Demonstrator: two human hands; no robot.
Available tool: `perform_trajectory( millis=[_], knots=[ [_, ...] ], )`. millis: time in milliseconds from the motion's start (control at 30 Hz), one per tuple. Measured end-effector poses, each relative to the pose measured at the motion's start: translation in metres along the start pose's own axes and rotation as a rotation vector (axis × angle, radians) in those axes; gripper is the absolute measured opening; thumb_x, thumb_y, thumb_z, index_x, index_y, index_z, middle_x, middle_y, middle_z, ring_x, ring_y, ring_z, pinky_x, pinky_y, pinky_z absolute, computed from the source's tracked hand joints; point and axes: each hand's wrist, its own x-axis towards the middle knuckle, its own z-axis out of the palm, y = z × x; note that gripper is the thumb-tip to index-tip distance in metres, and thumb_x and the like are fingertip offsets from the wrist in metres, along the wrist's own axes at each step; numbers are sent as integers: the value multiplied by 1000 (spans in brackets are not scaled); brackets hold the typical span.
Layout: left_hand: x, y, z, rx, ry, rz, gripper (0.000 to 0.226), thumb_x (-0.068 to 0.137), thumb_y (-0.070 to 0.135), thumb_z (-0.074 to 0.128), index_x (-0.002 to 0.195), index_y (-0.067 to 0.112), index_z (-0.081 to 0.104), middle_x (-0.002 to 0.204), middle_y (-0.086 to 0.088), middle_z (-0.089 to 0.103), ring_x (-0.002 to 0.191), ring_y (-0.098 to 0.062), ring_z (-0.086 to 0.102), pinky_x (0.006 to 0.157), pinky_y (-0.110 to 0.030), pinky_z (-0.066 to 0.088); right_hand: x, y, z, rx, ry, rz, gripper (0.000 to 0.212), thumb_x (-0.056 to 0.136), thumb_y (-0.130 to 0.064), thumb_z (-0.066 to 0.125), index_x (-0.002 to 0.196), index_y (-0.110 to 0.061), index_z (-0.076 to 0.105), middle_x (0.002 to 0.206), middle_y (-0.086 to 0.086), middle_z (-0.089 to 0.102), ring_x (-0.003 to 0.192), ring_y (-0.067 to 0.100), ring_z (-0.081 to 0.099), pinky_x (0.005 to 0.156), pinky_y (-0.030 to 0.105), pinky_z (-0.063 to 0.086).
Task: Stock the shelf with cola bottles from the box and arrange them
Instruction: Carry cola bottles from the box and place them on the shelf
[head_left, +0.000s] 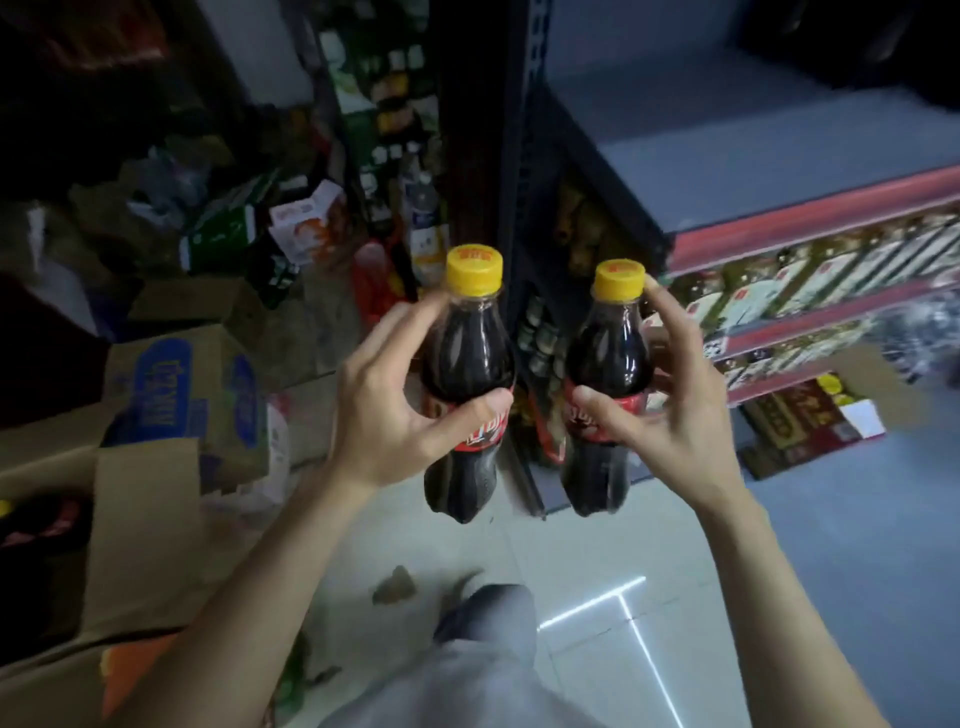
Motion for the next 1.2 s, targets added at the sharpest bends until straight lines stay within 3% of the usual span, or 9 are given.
perform_trajectory(
  millis=[200,367,500,667,800,900,1000,1100,1200],
  knots=[
    [73,52,57,22,30,162,69,76,54,65,125,6,56,114,0,59,107,-10,59,93,-22,45,55,10,-89,57,67,-73,84,77,-42,71,149,-34,29,147,-13,44,130,4,47,108,34,42],
    [132,101,91,17,104,262,73,78,57,62,129,7,53,113,-6,60,106,-13,58,92,-24,44,98,15,-156,180,115,-153,82,78,-37,69,149,-25,31,140,-25,46,121,-3,53,98,15,41],
    [175,142,118,39,177,364,70,77,48,68,132,9,49,103,-5,57,97,-14,59,84,-25,47,132,20,-207,210,175,-215,80,79,-37,67,149,-27,30,124,-6,61,106,2,61,89,15,45],
    [236,168,171,30,242,392,72,78,42,72,135,7,46,111,2,54,106,-9,56,90,-23,47,174,35,-256,162,273,-334,79,87,-19,71,151,-14,25,123,-35,54,109,2,59,96,28,48],
    [281,167,226,15,282,314,74,76,43,74,135,6,47,120,5,53,114,-12,56,96,-24,45,211,62,-290,155,325,-372,81,87,-28,70,152,-23,21,144,12,47,121,24,55,104,45,44],
    [310,160,262,19,320,198,75,74,49,71,135,11,48,128,1,56,120,-14,53,99,-17,40,239,81,-307,146,324,-394,83,87,-25,71,151,-19,19,153,7,36,132,23,46,110,45,38],
    [335,150,290,36,363,96,76,72,54,68,135,17,47,130,4,56,121,-11,51,96,-8,35,262,94,-316,93,318,-413,84,88,-23,70,152,-9,17,155,-7,26,141,10,34,113,31,33],
    [359,141,309,61,391,25,73,74,47,73,136,18,47,134,3,54,122,-7,49,95,-11,41,278,104,-315,48,303,-393,84,89,-24,69,152,-11,15,138,-23,33,128,-6,37,95,1,28],
    [384,133,320,65,398,-42,76,73,51,72,137,22,45,137,4,53,126,-10,48,103,-28,42,287,117,-307,-16,294,-362,84,90,-24,66,153,-15,11,138,7,46,117,9,42,85,-2,31]
  ],
)
